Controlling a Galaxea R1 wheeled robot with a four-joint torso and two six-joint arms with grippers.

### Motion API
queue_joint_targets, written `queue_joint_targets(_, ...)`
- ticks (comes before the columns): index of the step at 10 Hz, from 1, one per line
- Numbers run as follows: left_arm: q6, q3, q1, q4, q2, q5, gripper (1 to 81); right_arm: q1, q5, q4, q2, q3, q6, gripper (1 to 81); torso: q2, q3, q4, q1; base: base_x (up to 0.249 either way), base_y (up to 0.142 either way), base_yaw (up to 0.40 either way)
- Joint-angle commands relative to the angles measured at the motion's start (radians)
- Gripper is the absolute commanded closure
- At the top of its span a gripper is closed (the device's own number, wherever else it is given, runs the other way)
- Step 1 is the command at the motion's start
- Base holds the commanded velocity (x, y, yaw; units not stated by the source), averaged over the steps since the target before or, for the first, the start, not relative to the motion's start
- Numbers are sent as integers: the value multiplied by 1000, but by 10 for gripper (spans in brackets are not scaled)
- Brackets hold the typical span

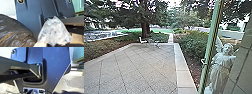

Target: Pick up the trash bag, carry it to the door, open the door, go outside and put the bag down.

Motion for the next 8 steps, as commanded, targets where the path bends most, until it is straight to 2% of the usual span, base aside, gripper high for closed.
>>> queue_joint_targets(1,4,5,-51,0,-2,63,811,42,-53,-2,3,4,-1,10,0,0,0,0,119,0,0)
queue_joint_targets(8,4,5,-49,0,-1,65,811,42,-53,-4,3,4,-1,10,0,0,0,0,111,0,0)
